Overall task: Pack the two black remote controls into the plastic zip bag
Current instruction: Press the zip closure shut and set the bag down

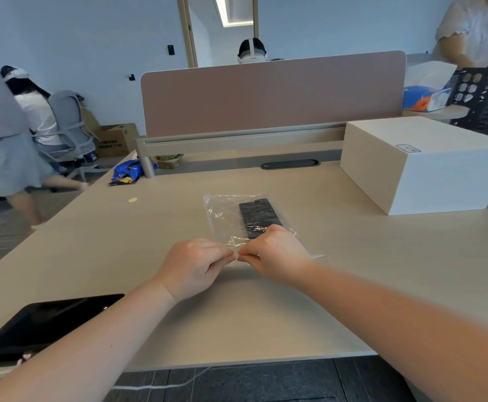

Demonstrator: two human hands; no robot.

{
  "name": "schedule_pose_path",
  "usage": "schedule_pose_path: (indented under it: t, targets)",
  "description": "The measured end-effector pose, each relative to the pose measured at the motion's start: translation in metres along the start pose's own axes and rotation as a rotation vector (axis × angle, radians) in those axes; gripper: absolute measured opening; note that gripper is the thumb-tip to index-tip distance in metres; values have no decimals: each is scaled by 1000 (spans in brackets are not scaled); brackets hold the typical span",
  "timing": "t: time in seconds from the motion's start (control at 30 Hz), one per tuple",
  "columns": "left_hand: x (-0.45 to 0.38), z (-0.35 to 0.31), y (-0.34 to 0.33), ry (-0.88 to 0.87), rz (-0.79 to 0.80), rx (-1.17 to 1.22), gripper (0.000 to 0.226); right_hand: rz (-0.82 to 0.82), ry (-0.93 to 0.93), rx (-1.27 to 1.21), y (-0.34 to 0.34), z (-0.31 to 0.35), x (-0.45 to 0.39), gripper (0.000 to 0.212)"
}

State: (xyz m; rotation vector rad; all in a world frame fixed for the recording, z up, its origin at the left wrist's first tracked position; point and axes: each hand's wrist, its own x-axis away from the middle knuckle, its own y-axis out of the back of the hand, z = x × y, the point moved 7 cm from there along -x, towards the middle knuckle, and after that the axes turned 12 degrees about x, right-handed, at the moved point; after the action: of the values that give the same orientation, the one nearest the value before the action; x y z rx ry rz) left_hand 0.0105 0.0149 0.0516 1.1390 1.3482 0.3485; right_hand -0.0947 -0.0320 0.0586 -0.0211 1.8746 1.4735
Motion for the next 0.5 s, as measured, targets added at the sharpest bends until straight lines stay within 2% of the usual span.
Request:
schedule_pose_path:
  t: [0.13, 0.33, 0.5]
  targets:
    - [-1, -2, 2, -10, -23, -22, 28, -25, -38, -54, 1, -3, -1, 13]
    - [-2, -5, 1, -25, -18, -43, 27, 86, -127, -195, -8, -8, 1, 16]
    - [-1, -5, -2, -14, -6, -34, 25, 105, -179, -270, -12, -12, 2, 11]
